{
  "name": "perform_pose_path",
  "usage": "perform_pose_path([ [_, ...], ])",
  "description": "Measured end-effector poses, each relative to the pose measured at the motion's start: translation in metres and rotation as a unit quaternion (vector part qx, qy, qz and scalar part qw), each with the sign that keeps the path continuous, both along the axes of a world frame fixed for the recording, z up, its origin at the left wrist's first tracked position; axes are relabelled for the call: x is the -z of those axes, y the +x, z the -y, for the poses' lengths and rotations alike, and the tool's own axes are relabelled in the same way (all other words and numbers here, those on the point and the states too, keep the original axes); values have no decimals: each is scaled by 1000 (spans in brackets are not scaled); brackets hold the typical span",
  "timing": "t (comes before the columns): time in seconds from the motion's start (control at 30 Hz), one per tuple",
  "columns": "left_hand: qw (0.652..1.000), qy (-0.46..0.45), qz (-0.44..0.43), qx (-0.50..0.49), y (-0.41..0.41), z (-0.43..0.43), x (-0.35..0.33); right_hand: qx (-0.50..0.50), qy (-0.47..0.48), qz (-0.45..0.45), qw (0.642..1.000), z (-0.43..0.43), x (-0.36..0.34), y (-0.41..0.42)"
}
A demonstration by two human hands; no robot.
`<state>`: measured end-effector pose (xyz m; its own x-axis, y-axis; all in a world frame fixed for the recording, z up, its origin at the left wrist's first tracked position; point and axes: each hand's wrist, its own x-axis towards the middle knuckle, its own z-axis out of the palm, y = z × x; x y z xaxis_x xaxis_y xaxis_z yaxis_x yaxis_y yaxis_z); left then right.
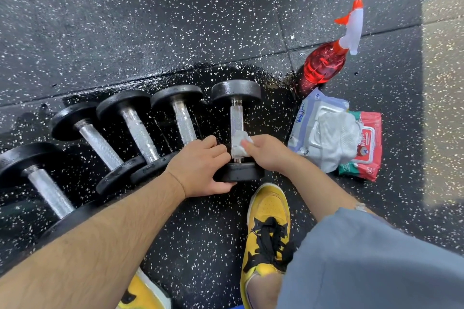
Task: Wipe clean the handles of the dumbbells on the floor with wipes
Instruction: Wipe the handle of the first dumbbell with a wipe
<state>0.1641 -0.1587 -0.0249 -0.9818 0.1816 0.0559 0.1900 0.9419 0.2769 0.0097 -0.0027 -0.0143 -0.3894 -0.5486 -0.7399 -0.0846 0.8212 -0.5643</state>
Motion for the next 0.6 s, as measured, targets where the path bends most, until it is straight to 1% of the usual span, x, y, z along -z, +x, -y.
perform_pose_path([
  [0.07,1000,4,1,-4,-1,0,0,-8,3,-12,1000,-2,-1,1],
  [0.2,1000,2,-1,-4,0,0,0,-19,21,11,1000,5,-5,-1],
  [0.4,1000,1,3,-3,-1,0,-1,-88,117,-56,988,34,-2,0],
  [0.6,1000,-11,27,0,2,2,2,-134,137,-14,981,33,-2,-13],
])
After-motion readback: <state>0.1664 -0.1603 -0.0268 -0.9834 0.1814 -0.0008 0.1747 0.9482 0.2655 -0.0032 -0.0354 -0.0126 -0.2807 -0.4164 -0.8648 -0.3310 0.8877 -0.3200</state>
